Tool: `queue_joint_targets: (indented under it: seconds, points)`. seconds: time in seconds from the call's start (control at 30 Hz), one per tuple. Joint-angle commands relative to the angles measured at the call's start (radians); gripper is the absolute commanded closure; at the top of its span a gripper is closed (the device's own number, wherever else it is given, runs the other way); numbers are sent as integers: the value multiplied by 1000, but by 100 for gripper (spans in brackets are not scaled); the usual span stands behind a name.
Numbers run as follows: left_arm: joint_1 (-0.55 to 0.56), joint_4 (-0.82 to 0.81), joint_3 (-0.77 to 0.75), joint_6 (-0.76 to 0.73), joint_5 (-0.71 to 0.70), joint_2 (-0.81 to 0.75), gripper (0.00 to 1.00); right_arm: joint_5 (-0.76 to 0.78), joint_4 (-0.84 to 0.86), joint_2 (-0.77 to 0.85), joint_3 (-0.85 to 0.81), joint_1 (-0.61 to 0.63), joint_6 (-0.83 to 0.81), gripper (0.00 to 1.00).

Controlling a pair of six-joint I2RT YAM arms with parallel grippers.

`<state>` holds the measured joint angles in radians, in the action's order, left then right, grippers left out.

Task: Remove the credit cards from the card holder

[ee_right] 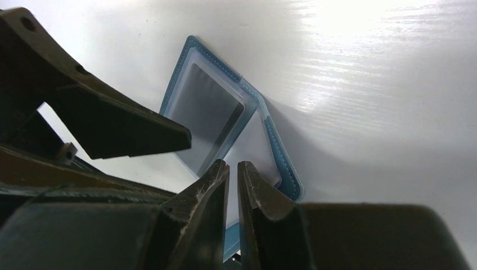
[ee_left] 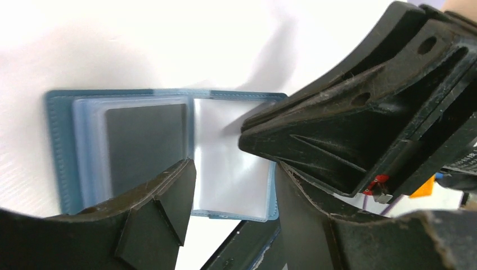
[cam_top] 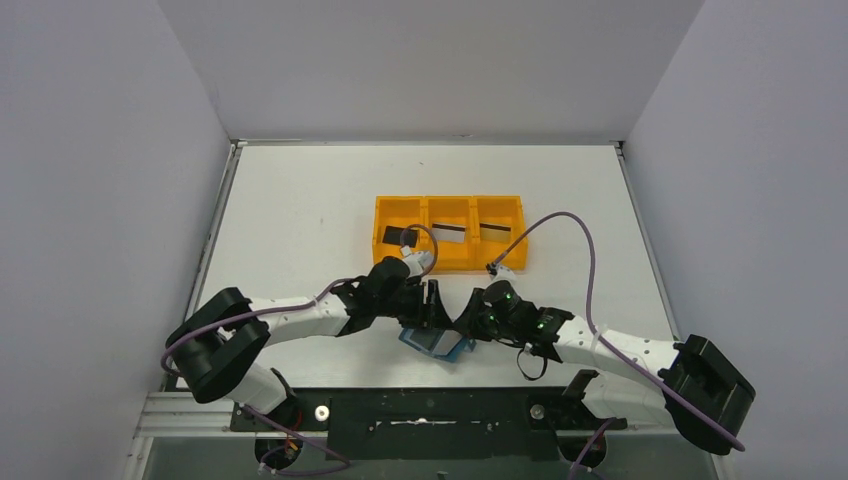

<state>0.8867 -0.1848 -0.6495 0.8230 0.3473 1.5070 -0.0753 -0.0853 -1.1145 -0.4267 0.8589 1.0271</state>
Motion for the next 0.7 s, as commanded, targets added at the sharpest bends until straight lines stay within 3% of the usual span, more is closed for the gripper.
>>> queue_joint_targets:
  seconds: [0.0,0.67]
  points:
    - [-10,93,-12,-28,-150,-67,46,-19,27,0,11,4,-30,86]
    - [-17,230,15,-39,-292,-49,45,-63,229,-250,-29,2,-48,74]
